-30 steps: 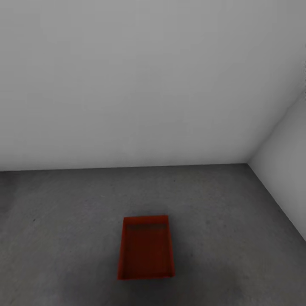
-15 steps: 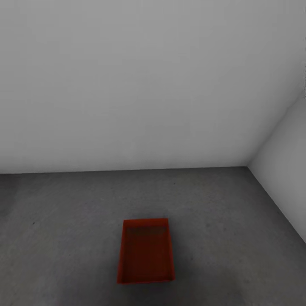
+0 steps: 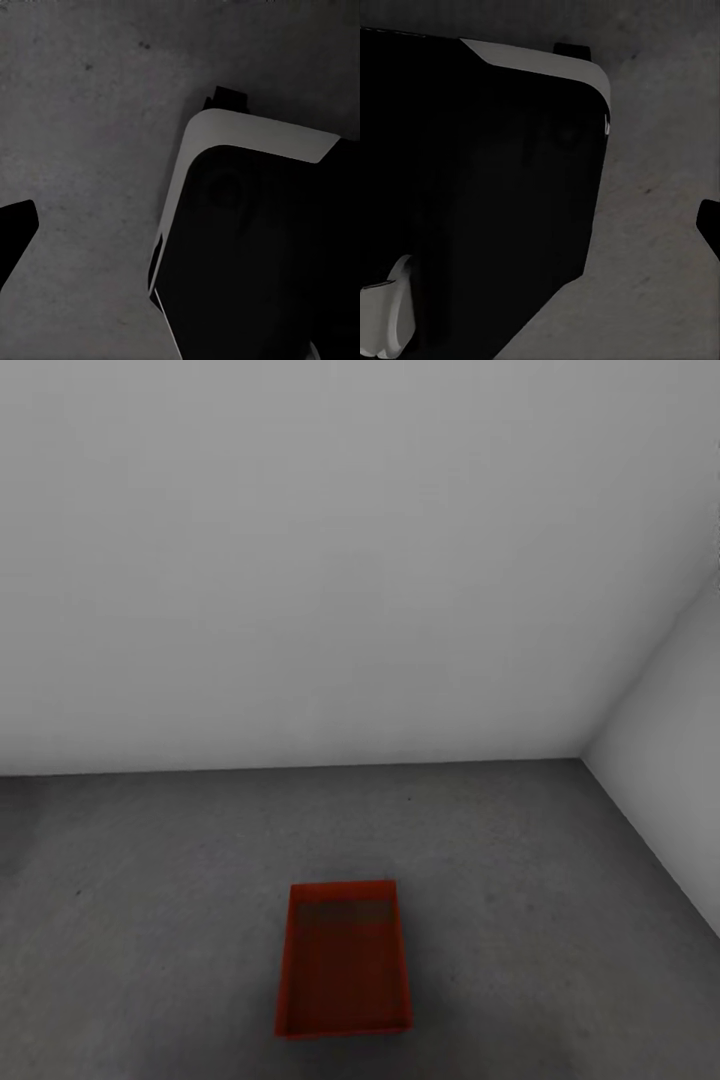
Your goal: Move the two storage containers from the living room to the garage. In the garage, place one container on the floor and stack the other container on top of it (either order is fine).
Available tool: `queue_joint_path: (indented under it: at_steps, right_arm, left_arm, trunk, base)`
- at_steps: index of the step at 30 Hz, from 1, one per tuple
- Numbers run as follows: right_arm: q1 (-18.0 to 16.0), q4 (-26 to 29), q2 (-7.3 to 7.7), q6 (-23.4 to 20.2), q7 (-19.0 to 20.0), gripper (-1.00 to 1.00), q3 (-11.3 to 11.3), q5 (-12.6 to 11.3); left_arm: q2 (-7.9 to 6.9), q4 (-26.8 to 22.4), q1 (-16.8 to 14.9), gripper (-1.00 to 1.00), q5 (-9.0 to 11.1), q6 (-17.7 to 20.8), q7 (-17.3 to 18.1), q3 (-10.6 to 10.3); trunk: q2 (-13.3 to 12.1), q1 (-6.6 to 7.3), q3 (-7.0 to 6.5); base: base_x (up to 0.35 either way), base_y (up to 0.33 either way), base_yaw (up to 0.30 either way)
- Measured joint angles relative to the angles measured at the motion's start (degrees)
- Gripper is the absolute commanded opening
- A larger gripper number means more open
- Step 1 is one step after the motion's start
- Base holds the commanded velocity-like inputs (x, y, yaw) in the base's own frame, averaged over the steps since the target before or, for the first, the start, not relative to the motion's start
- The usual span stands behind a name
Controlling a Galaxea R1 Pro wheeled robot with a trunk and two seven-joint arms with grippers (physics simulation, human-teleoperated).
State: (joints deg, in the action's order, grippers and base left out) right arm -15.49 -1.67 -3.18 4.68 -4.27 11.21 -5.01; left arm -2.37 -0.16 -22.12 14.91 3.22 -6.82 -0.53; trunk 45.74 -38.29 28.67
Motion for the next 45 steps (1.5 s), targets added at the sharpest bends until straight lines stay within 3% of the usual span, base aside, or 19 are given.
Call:
queue_joint_path:
  at_steps: [45]
  right_arm:
    - [0.0,0.0,-0.1,0.23,0.0,1.0,0.0,0.0]
  left_arm:
    - [0.0,0.0,0.0,1.0,0.0,0.0,0.0,0.0]
  trunk:
    - [0.0,0.0,-4.16]
  base:
    - [0.0,0.0,0.0]
